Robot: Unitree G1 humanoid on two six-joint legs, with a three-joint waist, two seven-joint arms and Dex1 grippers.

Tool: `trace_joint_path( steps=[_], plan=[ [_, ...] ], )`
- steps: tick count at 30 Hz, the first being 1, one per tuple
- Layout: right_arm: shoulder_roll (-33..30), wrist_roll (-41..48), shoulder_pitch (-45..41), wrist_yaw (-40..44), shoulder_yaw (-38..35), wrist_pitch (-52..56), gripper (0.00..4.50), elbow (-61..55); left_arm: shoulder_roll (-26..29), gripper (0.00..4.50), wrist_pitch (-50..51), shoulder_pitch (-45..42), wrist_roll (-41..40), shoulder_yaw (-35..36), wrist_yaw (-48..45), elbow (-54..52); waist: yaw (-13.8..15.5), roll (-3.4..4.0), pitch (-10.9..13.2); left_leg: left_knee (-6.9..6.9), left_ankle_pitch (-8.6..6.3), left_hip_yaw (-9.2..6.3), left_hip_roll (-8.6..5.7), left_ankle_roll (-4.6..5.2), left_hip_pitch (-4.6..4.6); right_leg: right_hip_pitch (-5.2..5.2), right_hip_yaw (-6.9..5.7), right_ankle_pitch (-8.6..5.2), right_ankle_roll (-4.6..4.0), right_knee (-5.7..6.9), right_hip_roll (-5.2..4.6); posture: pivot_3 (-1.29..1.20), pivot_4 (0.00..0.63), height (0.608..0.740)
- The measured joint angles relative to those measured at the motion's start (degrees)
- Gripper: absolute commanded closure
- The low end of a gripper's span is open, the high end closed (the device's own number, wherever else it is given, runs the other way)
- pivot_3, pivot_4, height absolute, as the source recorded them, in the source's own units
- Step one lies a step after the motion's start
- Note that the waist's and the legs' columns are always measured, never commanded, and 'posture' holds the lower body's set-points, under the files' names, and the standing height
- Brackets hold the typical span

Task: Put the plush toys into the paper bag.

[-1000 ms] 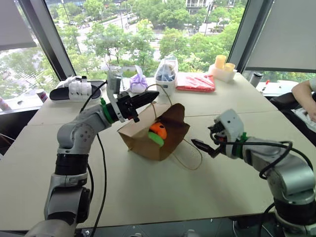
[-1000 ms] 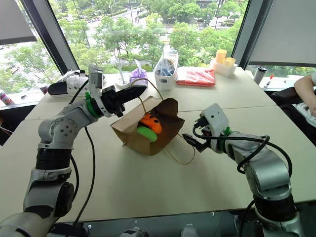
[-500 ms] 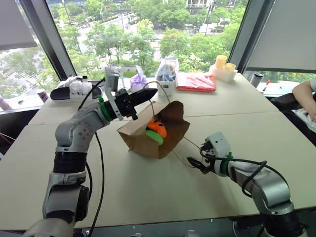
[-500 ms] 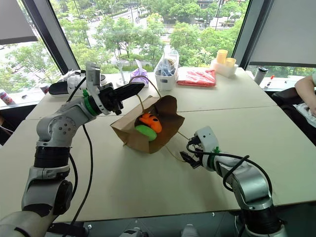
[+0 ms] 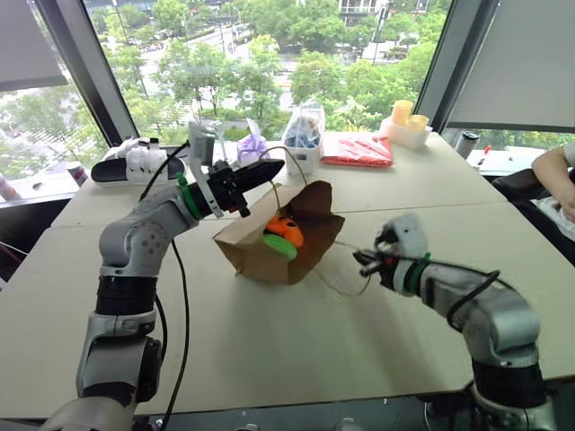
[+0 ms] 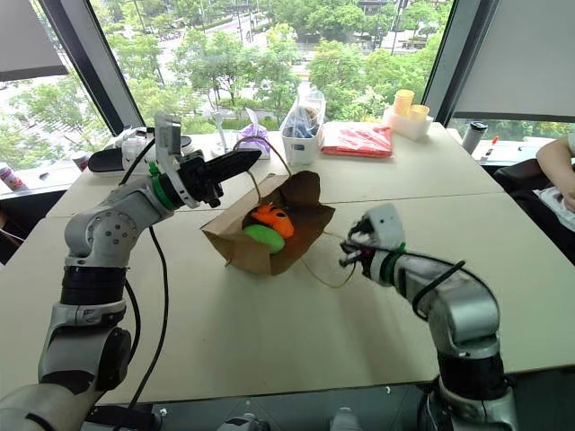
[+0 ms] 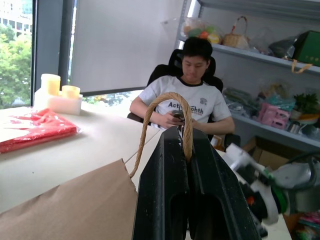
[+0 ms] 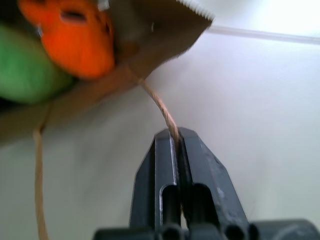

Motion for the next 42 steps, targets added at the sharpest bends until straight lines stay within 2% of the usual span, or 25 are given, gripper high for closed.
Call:
trace_joint_path(
  steps=[4,6,9,16,19,24,28,30,32,34,35,36,37,38,40,42],
  plan=[
    [1.39,6.17,-16.12,-0.3,-12.79,10.11,4.45,2.1,-0.17,4.5,0.85,-0.23,-2.13,2.98,2.86,-0.35,0.07,0.01,0.01,-0.06,-0.02,-0.04,0.02,0.03,-0.01,-0.04,-0.03,0.01,-0.01,0.0,0.0,0.0,0.15,0.74],
    [1.1,7.47,-22.13,-0.51,-16.15,14.56,4.45,4.27,-0.03,4.5,2.02,-0.2,-3.31,3.92,4.31,-1.14,0.16,0.0,0.0,-0.07,-0.02,-0.04,0.0,0.03,-0.02,-0.02,-0.06,0.01,-0.01,0.0,-0.01,0.0,0.15,0.74],
    [0.95,8.31,-26.82,-1.28,-17.63,18.11,4.45,9.02,0.12,4.5,4.53,0.33,-5.91,5.55,6.66,-4.04,0.04,0.0,0.0,-0.06,-0.02,-0.02,0.0,0.03,-0.06,-0.06,-0.04,0.01,-0.01,0.0,-0.04,0.0,0.15,0.74],
    [0.14,11.38,-27.87,-3.37,-17.45,18.2,4.45,14.46,0.2,4.5,9.7,5.99,-11.98,7.52,11.79,-10.54,-0.12,0.01,0.0,-0.07,-0.01,0.02,0.01,0.0,-0.07,-0.11,-0.01,0.01,-0.01,0.02,-0.04,0.0,0.15,0.74],
    [1.41,12.65,-27.53,-4.17,-17.08,18.2,4.45,14.09,-0.87,4.5,9.75,9.62,-11.92,6.99,12.82,-11.27,-0.21,0.01,0.0,-0.07,-0.01,0.03,0.02,0.0,-0.06,-0.12,-0.01,0.01,-0.01,0.02,-0.02,0.0,0.15,0.74],
    [6.43,12.61,-20.17,-5.76,-15.05,18.21,4.45,11.36,-0.65,4.5,5.51,15.95,-5.65,4.31,11.5,-6.3,-0.18,0.01,-0.01,-0.05,0.01,0.07,0.02,-0.02,-0.04,-0.12,0.01,0.01,-0.02,0.04,-0.03,0.0,0.15,0.74],
    [8.37,12.0,-19.76,-7.88,-15.21,18.0,4.45,11.13,0.02,4.5,0.89,17.25,-0.02,2.73,10.22,-0.79,-0.09,0.02,-0.01,-0.04,0.03,0.06,0.02,-0.05,-0.07,-0.16,0.01,0.02,-0.03,0.05,-0.02,0.0,0.15,0.74],
    [8.35,11.28,-19.9,-9.01,-15.21,17.0,3.89,11.16,0.07,4.5,-0.38,15.97,1.01,2.83,10.01,0.74,0.17,0.02,-0.01,0.0,0.01,0.03,0.0,-0.03,-0.11,-0.15,-0.01,0.02,-0.03,0.04,-0.03,0.0,0.15,0.74],
    [8.3,10.87,-20.43,-9.67,-15.81,16.41,3.07,11.69,-0.01,3.94,-0.96,13.88,1.27,2.93,9.85,1.62,0.23,0.02,-0.01,0.02,0.0,0.02,-0.02,-0.01,-0.13,-0.14,0.0,0.02,-0.03,0.03,-0.04,0.0,0.15,0.74],
    [8.06,10.83,-20.88,-9.84,-16.67,15.91,2.02,12.04,-0.29,3.11,-1.66,11.8,1.56,2.96,9.53,2.21,0.11,0.02,-0.01,0.01,-0.01,0.03,-0.02,0.0,-0.12,-0.14,-0.01,0.02,-0.02,0.04,-0.04,0.0,0.15,0.74],
    [7.83,10.84,-20.99,-9.91,-17.06,15.74,1.74,12.07,-0.42,2.81,-1.84,10.98,1.59,2.96,9.28,2.29,0.01,0.02,-0.01,-0.01,0.0,0.03,0.0,0.0,-0.12,-0.15,-0.01,0.02,-0.02,0.04,-0.03,0.0,0.15,0.74],
    [7.57,10.83,-21.19,-10.04,-17.39,15.71,1.02,12.15,-0.58,2.11,-2.14,10.46,1.6,2.96,9.16,2.32,-0.03,0.02,-0.01,-0.02,0.01,0.03,0.0,-0.02,-0.12,-0.16,-0.01,0.02,-0.02,0.04,-0.03,0.0,0.15,0.74],
    [7.31,10.84,-21.45,-10.12,-17.65,15.7,0.62,12.16,-0.88,1.7,-2.33,10.0,1.6,2.97,9.09,2.4,-0.12,0.02,-0.01,-0.03,0.01,0.03,0.0,-0.02,-0.11,-0.17,-0.01,0.02,-0.02,0.04,-0.03,0.0,0.15,0.74],
    [6.98,10.84,-21.73,-10.18,-17.86,15.67,0.05,12.16,-1.32,1.14,-2.35,9.56,1.6,2.96,9.05,2.45,-0.22,0.02,-0.01,-0.03,0.01,0.04,0.01,-0.02,-0.11,-0.17,-0.01,0.02,-0.02,0.04,-0.03,0.0,0.15,0.74],
    [6.85,10.84,-22.43,-10.39,-18.59,15.4,0.0,12.2,-1.95,0.15,-2.34,8.9,1.57,2.89,9.05,2.49,-0.32,0.02,-0.01,-0.05,0.0,0.04,0.02,-0.01,-0.11,-0.18,-0.01,0.02,-0.02,0.04,-0.02,0.0,0.15,0.74],
    [6.72,10.82,-23.48,-10.94,-19.2,15.19,0.0,12.4,-2.17,0.06,-1.89,8.28,1.02,2.94,9.03,2.4,-0.31,0.02,-0.01,-0.06,-0.01,0.04,0.03,0.0,-0.11,-0.19,-0.01,0.02,-0.02,0.05,-0.02,0.0,0.15,0.74]
  ],
)
